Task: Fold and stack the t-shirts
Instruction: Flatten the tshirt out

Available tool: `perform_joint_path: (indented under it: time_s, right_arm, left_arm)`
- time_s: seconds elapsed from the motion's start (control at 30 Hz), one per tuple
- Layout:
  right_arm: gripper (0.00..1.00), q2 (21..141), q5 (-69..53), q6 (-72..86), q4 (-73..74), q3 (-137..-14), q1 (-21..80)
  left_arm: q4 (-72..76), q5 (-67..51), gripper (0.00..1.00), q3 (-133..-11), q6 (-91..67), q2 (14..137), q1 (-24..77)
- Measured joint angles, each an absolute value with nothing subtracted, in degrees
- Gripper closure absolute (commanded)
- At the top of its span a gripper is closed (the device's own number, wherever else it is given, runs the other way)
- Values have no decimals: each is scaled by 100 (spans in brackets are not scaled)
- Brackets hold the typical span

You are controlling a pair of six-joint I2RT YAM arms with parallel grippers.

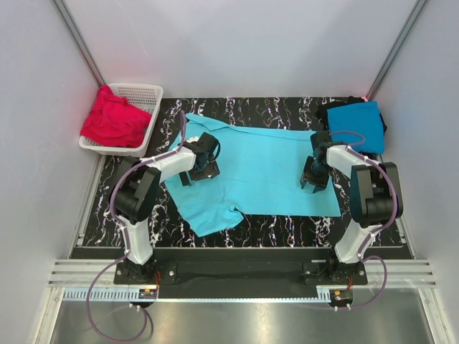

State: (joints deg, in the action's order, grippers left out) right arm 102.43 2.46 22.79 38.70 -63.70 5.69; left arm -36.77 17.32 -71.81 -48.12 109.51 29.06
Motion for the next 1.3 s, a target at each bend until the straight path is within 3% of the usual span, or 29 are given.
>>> perform_joint_path:
  time_s: [0.73,1.1,1.3]
  right_arm:
    - [50,9771,814,2602,4604,-6075,694]
    - [49,9288,858,2644,4716,-6156,711]
    - [48,9395,860,2530,4987,-7367,714]
  left_arm:
    - [-1922,2165,1,-4381,-5225,8930,3651]
    - [-1955,2171,1,-4307,-5439,8779,3743]
    - [-3638,1933,1,-4943,-5616,8722,3861]
